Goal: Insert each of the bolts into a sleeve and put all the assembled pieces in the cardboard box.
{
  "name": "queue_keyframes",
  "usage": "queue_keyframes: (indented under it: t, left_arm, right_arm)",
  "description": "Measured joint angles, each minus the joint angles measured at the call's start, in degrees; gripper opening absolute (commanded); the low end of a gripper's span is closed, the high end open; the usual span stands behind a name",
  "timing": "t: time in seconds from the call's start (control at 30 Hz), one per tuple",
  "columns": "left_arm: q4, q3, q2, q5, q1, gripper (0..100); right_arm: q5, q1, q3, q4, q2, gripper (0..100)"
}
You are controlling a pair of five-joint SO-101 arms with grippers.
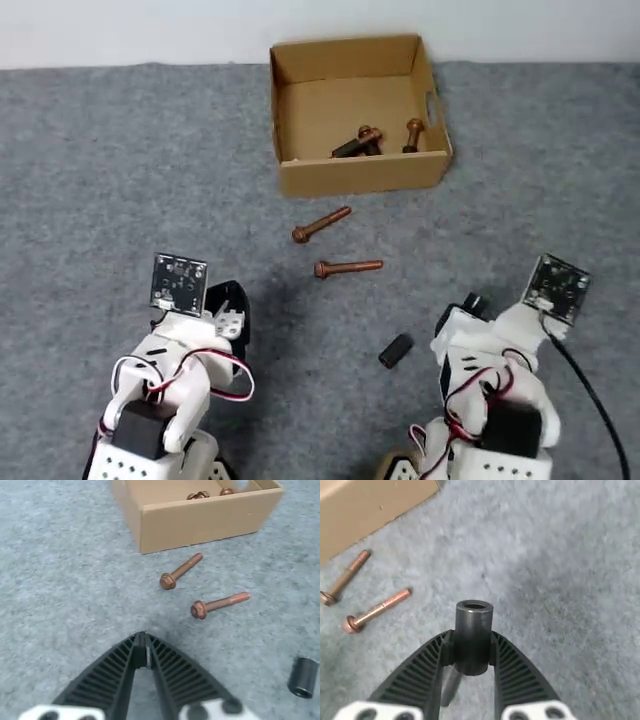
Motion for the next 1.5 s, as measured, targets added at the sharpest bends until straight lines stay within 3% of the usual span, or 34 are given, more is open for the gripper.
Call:
queue_keyframes:
  t: [0.23, 0.57, 0.87, 1.03, 1.2, 1.5]
  left_arm:
    - [0.0, -5.2, 7.8, 2.1, 1.8, 1]
    - [0.0, -32.4, 45.4, 9.7, 4.3, 0]
    - [0.6, -52.7, 73.3, 24.3, 4.7, 1]
    - [5.2, -61.8, 85.7, 27.3, 6.7, 11]
    - [9.9, -71.0, 97.5, 24.4, 9.7, 17]
    - [21.7, -90.6, 119.2, 3.3, 10.0, 19]
  right_arm:
    - [0.0, -0.2, 1.0, 0.0, -0.6, 0.8]
    - [0.0, -0.2, 1.1, 0.0, -0.6, 0.8]
    - [0.0, -0.2, 1.1, 0.0, -0.6, 0.8]
    - [0.0, -0.2, 1.1, 0.0, -0.6, 0.8]
    - [0.0, -0.2, 1.1, 0.0, -0.6, 0.8]
    - [0.0, -0.2, 1.1, 0.0, -0.6, 0.8]
